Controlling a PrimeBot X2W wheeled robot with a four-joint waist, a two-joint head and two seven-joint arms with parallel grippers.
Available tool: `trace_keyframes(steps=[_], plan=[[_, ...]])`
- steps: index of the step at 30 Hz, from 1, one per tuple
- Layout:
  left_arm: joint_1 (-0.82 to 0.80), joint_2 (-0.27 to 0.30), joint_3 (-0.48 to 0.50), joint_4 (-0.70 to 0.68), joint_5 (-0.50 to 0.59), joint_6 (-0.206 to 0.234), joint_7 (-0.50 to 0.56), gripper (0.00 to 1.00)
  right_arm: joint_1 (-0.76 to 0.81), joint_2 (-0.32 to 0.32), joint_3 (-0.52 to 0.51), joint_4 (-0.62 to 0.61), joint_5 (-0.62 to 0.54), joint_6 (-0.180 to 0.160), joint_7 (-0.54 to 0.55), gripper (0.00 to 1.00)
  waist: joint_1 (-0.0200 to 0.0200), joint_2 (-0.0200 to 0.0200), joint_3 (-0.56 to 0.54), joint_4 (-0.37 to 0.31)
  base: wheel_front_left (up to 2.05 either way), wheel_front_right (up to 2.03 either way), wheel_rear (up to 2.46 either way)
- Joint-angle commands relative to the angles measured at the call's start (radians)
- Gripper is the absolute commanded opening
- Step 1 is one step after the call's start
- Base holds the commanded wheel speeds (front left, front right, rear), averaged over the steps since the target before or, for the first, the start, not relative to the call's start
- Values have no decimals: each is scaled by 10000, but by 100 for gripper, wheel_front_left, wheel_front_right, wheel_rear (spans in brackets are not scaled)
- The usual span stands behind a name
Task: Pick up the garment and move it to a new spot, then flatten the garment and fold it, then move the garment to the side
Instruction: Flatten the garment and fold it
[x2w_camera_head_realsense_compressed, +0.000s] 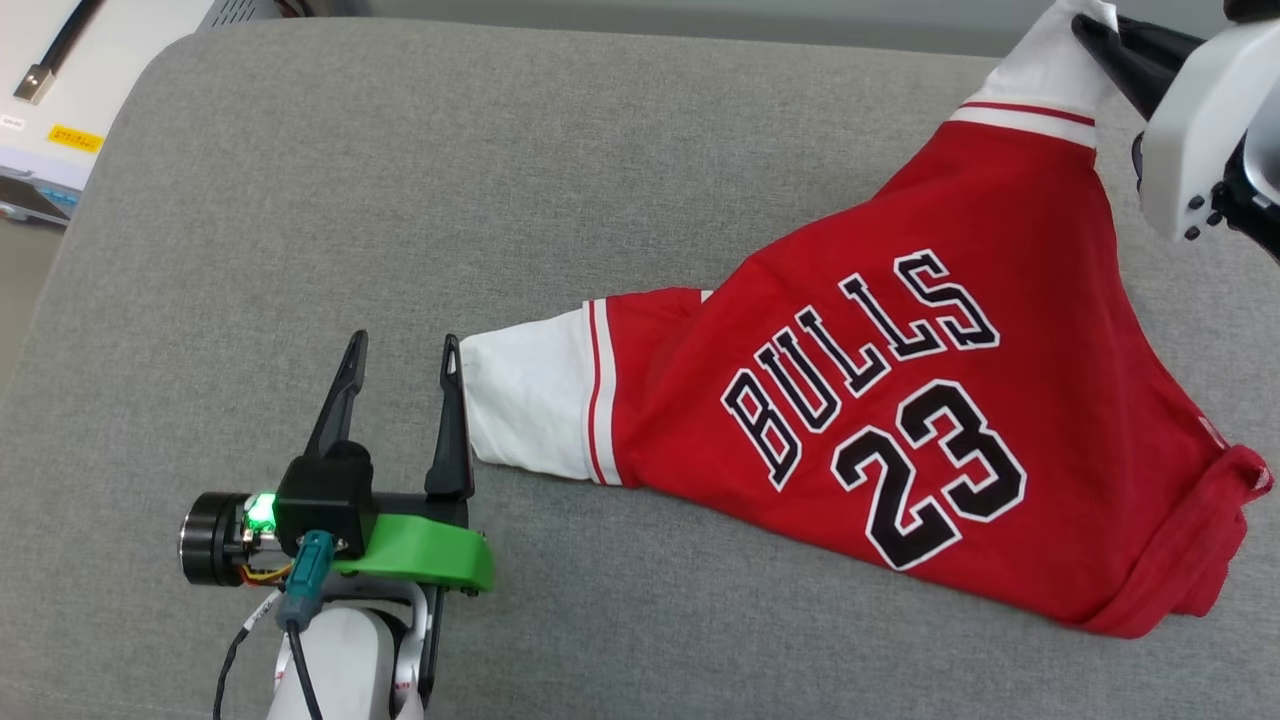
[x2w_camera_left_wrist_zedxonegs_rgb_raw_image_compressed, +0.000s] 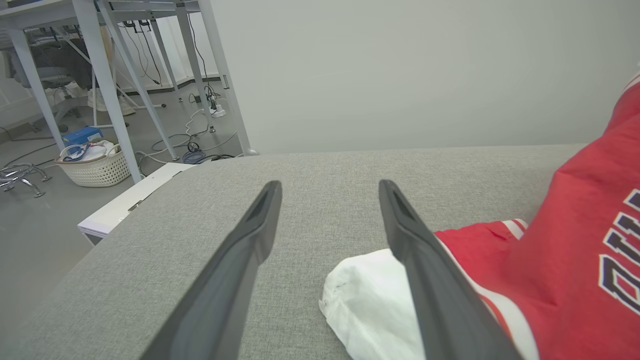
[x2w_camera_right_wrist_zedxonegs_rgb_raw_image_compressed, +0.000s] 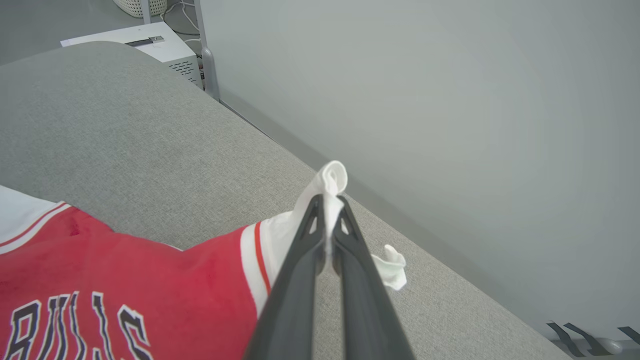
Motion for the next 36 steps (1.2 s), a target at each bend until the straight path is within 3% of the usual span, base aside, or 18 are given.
trace_keyframes(steps=[1,12,29,30,31,36], plan=[[136,-47,47,11,-20,27,-57,100,297,-102,120,138,-13,-6,-164,0,-1,0,-154,-114,0,0,0],[648,-14,179,112,-15,-30,-57,100,3465,-842,310,1056,1205,-6,-1385,0,-1,0,-644,-724,0,0,0],[1032,4,202,187,10,-114,-57,100,7568,-790,-890,1429,2634,-6,-2871,2,-1,0,-1126,-1256,0,0,0],[1047,12,211,191,12,-118,-57,100,7663,-733,-1043,1398,2684,-6,-2990,42,-1,0,-1147,-1264,0,0,0],[1064,26,228,193,13,-122,-57,100,7747,-682,-1236,1342,2673,-6,-3170,100,-1,0,-1174,-1276,0,0,0],[1112,59,288,180,11,-133,-57,100,7902,-589,-2170,1080,1997,-6,-4003,100,-1,0,-1298,-1298,0,0,0]])
